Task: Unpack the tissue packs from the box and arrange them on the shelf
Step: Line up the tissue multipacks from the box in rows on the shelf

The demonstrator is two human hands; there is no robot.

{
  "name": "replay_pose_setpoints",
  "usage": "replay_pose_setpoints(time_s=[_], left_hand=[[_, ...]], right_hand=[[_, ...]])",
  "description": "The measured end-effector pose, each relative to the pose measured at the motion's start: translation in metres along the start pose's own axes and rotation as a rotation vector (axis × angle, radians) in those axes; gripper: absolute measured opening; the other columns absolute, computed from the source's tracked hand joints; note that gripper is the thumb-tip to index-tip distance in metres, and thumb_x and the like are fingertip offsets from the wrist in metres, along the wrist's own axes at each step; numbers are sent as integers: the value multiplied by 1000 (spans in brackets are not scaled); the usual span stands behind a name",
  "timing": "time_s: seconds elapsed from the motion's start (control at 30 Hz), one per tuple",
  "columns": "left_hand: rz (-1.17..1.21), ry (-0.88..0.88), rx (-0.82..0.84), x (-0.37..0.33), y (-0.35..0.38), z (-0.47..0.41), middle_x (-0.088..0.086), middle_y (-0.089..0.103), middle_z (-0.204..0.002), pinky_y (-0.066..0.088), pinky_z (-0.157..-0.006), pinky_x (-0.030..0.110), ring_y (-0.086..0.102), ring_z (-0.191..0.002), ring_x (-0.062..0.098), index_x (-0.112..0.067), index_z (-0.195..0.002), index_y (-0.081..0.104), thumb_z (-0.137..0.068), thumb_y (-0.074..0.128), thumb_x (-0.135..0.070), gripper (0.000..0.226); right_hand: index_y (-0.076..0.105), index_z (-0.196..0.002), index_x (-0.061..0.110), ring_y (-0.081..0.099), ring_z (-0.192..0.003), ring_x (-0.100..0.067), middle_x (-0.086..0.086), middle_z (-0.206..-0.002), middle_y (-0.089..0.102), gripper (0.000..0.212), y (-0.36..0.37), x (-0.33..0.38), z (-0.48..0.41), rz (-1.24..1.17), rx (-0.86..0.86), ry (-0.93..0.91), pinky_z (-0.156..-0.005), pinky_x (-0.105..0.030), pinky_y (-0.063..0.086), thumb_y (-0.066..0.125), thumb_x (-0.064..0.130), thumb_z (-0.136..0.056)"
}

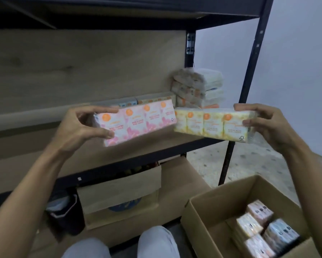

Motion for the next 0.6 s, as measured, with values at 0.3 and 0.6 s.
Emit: replay_pose_setpoints(time_s=[0.3, 0.6], left_hand=[[-55, -59, -73, 81, -26, -5, -2, 73, -110, 53, -91, 24, 63, -115, 15, -15, -97, 75, -50, 86, 6, 52], [-105, -96, -97, 117, -30, -5, -7, 70, -116, 48, -99, 30, 58, -120, 10, -25, -94, 76, -58, 83, 11, 52]], right_hand=[[76, -92, 22, 56, -117, -17, 7, -122, 62, 36, 82, -55, -55, -13, 8, 35, -84, -39, 51, 74, 12, -58], [74, -97, 24, 47, -127, -13, 10, -134, 55, 44, 120, -97, -62, -10, 58, 73, -90, -33, 52, 81, 16, -54]])
Point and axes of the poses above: each hand's wrist, its own z-axis away from the middle knuckle, its own y-axis out of the palm, x = y × z, the point moved 6 cm from there along -z, towards the middle knuckle
